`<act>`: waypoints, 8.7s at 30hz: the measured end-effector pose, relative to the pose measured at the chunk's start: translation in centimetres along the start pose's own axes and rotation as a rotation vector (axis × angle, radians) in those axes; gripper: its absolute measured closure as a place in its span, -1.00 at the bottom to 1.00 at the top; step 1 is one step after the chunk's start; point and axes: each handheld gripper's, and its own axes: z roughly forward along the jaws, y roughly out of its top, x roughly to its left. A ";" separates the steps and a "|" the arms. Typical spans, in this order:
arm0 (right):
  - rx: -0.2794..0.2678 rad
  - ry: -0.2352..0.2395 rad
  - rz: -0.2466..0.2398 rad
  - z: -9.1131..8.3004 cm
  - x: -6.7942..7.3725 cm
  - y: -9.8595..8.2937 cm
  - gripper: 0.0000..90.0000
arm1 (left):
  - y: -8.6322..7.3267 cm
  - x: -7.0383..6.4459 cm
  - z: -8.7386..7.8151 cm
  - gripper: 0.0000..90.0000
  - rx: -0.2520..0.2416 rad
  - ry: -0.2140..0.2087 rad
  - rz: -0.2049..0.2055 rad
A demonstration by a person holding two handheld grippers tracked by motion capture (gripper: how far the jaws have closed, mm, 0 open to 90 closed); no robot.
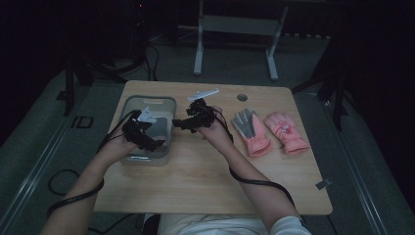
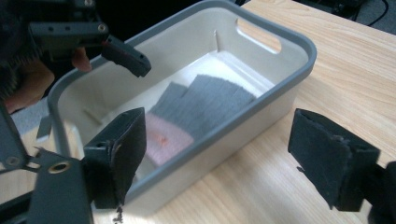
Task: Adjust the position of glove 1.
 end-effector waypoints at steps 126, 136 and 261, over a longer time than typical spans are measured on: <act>0.019 -0.577 0.316 -8.9 -4.7 -11.2 0.95 | -2.5 -16.3 8.6 -0.98 -0.165 -0.220 0.064; 0.055 -0.585 0.355 -6.1 -6.1 -11.4 0.94 | -2.5 -16.3 8.7 -0.98 -0.168 -0.222 0.062; -0.060 -0.767 0.520 -16.7 -10.4 -17.7 0.91 | -2.7 -16.7 8.6 -0.98 -0.165 -0.201 0.082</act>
